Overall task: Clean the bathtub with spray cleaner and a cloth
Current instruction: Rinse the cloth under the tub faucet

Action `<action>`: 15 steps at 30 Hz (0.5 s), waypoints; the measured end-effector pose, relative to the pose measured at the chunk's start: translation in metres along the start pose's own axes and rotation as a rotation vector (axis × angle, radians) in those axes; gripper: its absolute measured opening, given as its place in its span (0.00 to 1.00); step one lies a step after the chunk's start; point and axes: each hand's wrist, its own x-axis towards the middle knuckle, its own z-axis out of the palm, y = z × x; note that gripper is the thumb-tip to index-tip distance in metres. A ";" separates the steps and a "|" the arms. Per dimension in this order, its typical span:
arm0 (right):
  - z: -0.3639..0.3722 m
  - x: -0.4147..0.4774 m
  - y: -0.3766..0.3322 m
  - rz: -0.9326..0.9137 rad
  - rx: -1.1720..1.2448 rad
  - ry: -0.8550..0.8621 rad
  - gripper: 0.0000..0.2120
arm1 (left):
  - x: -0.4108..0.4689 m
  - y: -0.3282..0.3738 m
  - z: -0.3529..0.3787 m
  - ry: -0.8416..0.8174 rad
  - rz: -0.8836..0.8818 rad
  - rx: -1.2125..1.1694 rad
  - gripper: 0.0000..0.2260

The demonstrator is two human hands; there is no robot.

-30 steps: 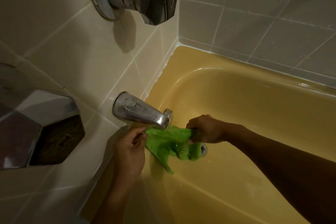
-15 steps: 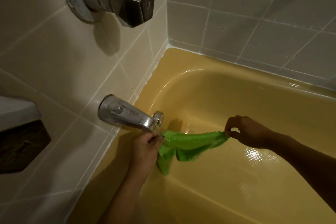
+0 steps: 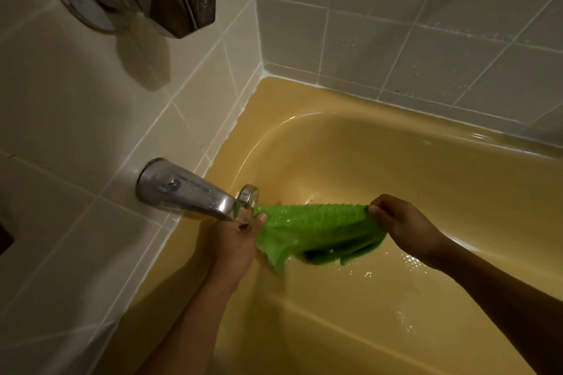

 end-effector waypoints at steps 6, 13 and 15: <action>0.005 -0.003 -0.010 0.047 0.069 -0.025 0.09 | -0.001 0.003 0.004 -0.044 0.071 0.091 0.03; 0.000 -0.003 -0.014 0.041 -0.087 -0.130 0.05 | -0.007 0.013 0.005 -0.175 0.121 0.222 0.05; 0.001 -0.003 -0.016 0.070 -0.110 -0.155 0.04 | -0.007 0.016 0.006 -0.215 0.118 0.223 0.03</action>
